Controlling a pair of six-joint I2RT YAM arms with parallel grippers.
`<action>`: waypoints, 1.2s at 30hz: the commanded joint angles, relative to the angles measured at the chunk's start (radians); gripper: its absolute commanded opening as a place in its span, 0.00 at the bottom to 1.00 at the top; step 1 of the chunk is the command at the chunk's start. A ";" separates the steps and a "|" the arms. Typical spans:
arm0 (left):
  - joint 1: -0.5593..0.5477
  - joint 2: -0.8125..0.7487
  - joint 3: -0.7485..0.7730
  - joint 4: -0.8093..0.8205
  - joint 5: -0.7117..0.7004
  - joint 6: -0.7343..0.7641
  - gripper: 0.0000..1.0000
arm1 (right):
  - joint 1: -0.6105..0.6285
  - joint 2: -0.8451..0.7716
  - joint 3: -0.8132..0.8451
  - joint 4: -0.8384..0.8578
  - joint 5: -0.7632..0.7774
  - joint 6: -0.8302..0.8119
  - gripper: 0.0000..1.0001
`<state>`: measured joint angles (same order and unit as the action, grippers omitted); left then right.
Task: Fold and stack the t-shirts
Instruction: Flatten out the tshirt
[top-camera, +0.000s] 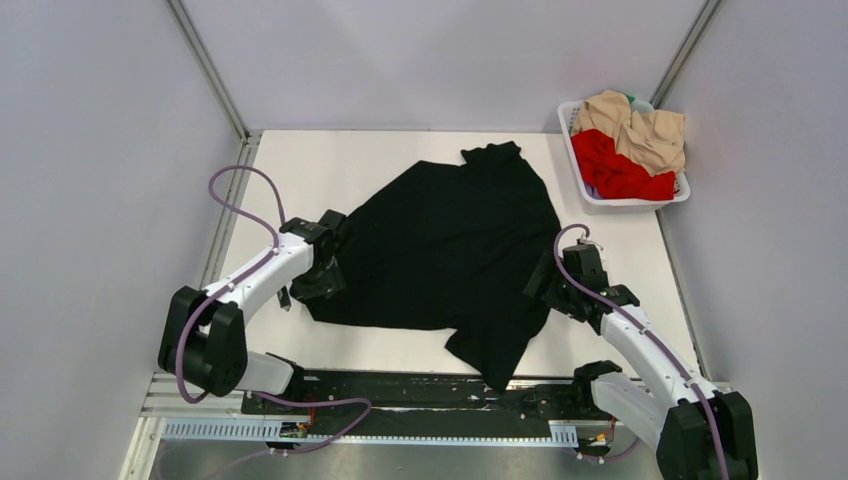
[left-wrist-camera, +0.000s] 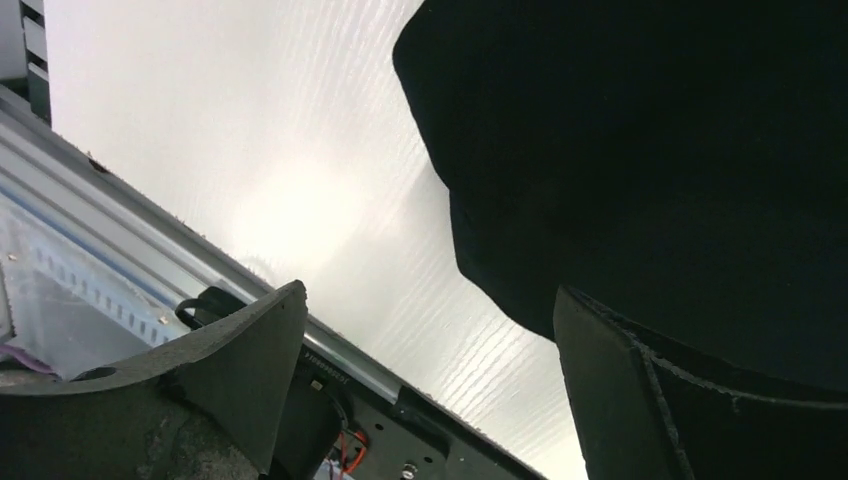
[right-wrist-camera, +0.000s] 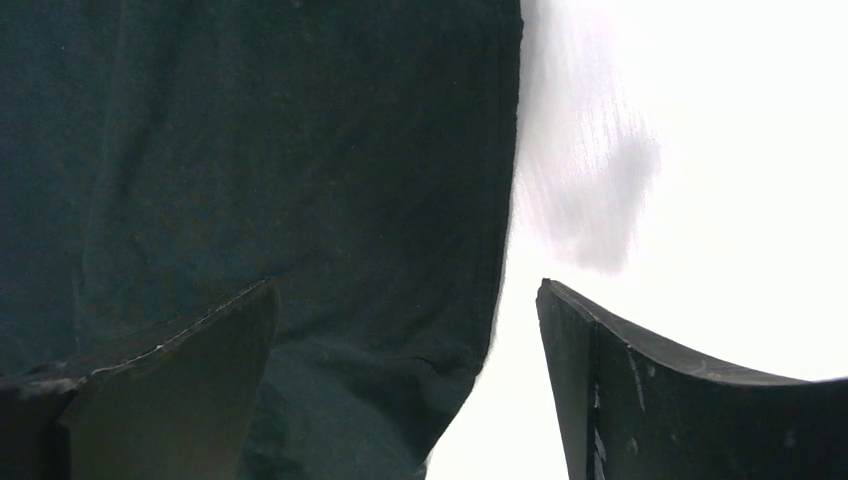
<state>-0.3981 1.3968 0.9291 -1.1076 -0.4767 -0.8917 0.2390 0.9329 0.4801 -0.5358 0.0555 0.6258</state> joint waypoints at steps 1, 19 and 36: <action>0.011 -0.089 0.010 0.006 -0.035 -0.059 1.00 | 0.004 -0.024 0.035 0.005 -0.011 -0.015 1.00; 0.220 -0.247 -0.373 0.578 0.224 -0.085 0.63 | 0.003 -0.082 0.019 0.002 -0.105 0.000 1.00; 0.221 -0.074 -0.324 0.577 0.195 -0.067 0.00 | 0.292 0.298 0.116 0.047 0.038 0.175 0.99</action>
<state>-0.1814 1.2915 0.6174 -0.5335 -0.2543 -0.9600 0.5201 1.0969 0.5163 -0.5678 -0.0166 0.7448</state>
